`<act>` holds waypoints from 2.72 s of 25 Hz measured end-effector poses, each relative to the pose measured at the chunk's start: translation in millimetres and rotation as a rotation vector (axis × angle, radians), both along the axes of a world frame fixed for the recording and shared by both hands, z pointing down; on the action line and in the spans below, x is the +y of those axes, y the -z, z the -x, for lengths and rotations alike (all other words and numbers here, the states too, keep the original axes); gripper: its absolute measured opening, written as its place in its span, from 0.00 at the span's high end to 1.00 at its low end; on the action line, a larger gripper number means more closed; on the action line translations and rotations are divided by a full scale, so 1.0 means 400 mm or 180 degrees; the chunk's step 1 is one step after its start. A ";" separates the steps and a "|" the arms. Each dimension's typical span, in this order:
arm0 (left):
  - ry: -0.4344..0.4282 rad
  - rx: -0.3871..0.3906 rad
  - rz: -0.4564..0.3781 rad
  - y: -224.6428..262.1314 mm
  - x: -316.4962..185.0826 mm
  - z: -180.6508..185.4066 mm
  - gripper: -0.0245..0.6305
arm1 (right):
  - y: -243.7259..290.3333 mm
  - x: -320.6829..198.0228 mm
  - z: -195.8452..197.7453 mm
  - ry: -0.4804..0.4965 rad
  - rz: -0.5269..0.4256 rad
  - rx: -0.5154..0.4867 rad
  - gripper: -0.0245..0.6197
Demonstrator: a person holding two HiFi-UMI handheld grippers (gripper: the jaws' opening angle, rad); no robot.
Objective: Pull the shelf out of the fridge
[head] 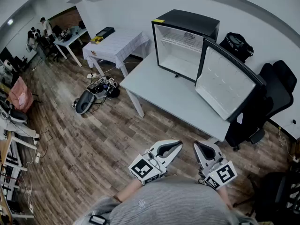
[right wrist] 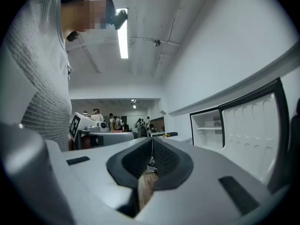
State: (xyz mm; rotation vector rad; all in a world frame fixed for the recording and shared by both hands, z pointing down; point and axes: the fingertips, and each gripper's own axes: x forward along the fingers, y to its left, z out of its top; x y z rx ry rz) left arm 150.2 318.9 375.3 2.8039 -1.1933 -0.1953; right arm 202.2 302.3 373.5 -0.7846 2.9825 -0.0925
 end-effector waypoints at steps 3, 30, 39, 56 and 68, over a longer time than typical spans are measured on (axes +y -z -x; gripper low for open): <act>-0.0015 -0.0026 0.0073 -0.031 0.004 0.003 0.92 | -0.035 0.004 0.018 0.0032 0.0103 0.0016 0.94; 0.0024 -0.0119 0.0136 -0.069 -0.003 -0.001 0.92 | -0.042 0.029 0.038 0.0279 0.0151 -0.0107 0.94; 0.0023 -0.0142 0.0139 -0.072 -0.016 -0.015 0.92 | -0.048 0.010 0.020 0.0231 0.0144 -0.0092 0.94; 0.0065 -0.0112 0.0116 -0.076 -0.025 -0.028 0.92 | -0.054 0.003 0.010 0.0221 0.0124 -0.0036 0.94; 0.0074 -0.0145 0.0085 -0.060 -0.061 -0.026 0.92 | -0.045 -0.029 -0.008 0.0140 0.0123 -0.0056 0.94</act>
